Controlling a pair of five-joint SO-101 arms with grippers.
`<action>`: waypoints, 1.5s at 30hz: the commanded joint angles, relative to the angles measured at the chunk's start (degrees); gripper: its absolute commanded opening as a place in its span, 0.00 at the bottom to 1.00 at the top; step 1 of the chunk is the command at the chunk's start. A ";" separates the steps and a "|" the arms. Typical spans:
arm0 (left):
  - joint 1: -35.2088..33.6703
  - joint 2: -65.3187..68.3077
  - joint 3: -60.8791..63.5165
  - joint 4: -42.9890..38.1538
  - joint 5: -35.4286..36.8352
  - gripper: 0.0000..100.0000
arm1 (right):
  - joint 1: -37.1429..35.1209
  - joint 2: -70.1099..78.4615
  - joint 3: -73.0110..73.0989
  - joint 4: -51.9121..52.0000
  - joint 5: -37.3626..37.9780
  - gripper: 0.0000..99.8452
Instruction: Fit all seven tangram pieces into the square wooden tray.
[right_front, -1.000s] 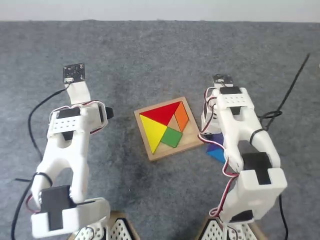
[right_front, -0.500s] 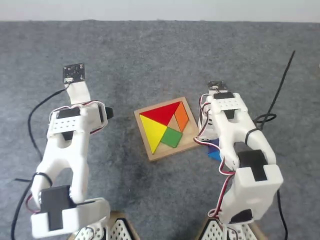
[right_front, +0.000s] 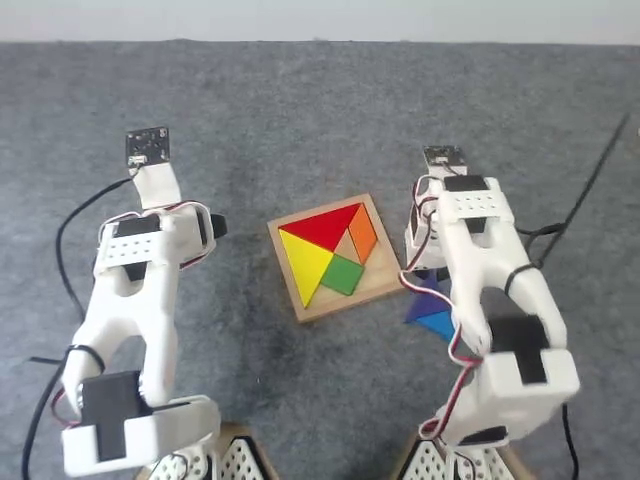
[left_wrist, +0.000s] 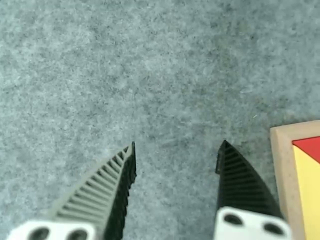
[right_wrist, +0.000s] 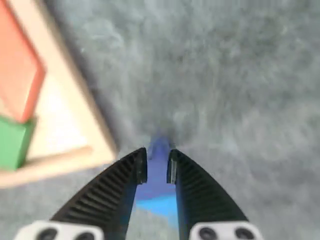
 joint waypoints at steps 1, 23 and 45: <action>0.18 -0.44 -0.66 -0.97 -0.62 0.25 | -1.10 -7.08 -0.26 5.85 0.79 0.09; 0.09 -0.44 -0.48 -0.79 -0.62 0.25 | -4.26 12.18 0.00 -1.71 -0.70 0.17; 0.26 -0.44 -0.57 -1.05 -0.62 0.25 | -4.79 -11.65 2.02 0.04 2.02 0.01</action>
